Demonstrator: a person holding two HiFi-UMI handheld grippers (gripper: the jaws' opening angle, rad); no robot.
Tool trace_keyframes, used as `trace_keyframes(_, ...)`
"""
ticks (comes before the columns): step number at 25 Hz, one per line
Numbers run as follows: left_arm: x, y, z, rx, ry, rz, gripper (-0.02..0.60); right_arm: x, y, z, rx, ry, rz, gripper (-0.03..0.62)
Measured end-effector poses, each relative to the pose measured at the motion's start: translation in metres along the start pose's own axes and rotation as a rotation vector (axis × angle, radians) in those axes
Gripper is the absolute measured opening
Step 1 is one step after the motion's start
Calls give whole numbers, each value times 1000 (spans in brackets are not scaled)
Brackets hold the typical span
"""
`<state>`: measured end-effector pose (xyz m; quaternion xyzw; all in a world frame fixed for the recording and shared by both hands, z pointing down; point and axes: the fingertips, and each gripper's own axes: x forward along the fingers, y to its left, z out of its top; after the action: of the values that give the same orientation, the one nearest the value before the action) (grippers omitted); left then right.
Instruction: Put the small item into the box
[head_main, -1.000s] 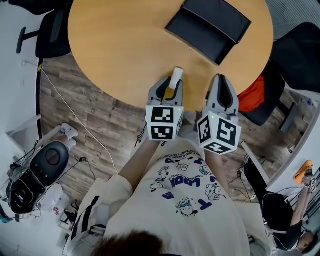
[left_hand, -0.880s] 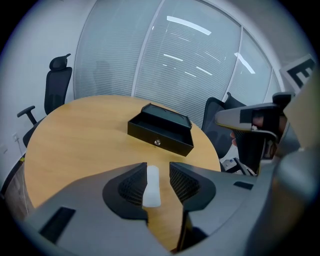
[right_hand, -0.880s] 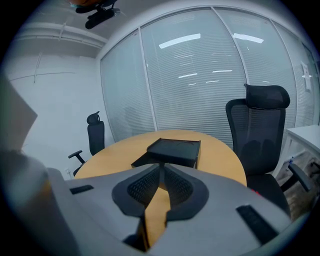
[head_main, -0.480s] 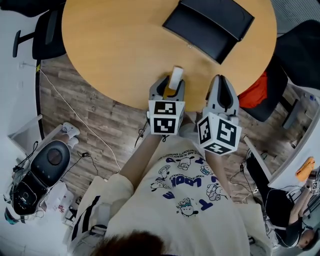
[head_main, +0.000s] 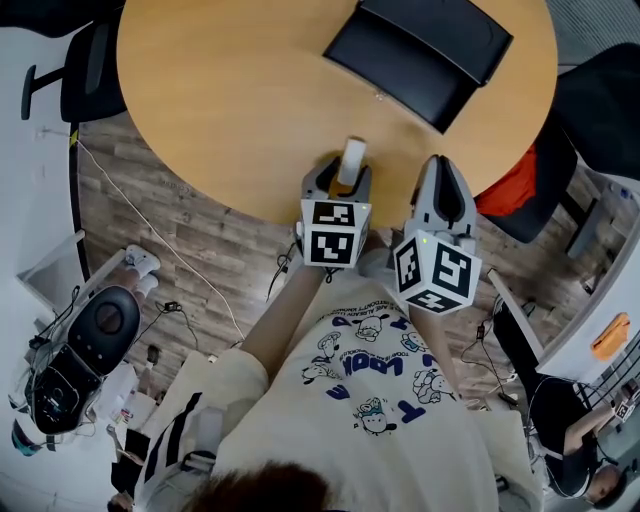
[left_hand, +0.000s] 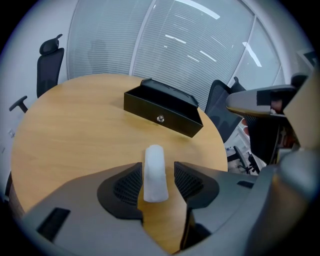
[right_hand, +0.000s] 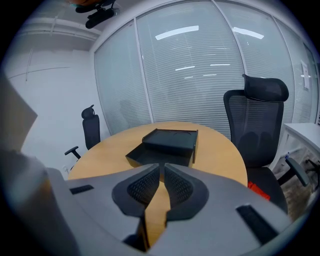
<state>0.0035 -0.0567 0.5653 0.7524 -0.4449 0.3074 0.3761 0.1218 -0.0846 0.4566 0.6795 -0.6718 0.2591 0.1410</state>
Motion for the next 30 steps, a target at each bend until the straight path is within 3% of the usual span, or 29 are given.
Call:
trace_keyframes(14,9,13,-11,-1,49,11,189,5,3,-4,3,17,-14,47)
trace_keyframes(19,11,13,-14,19,69,10,152,4,2,-3,5,15,-26,46)
trace_keyframes(30,9,5,0,32,37,-12,144,4,-6,5,20,-6,-38,48)
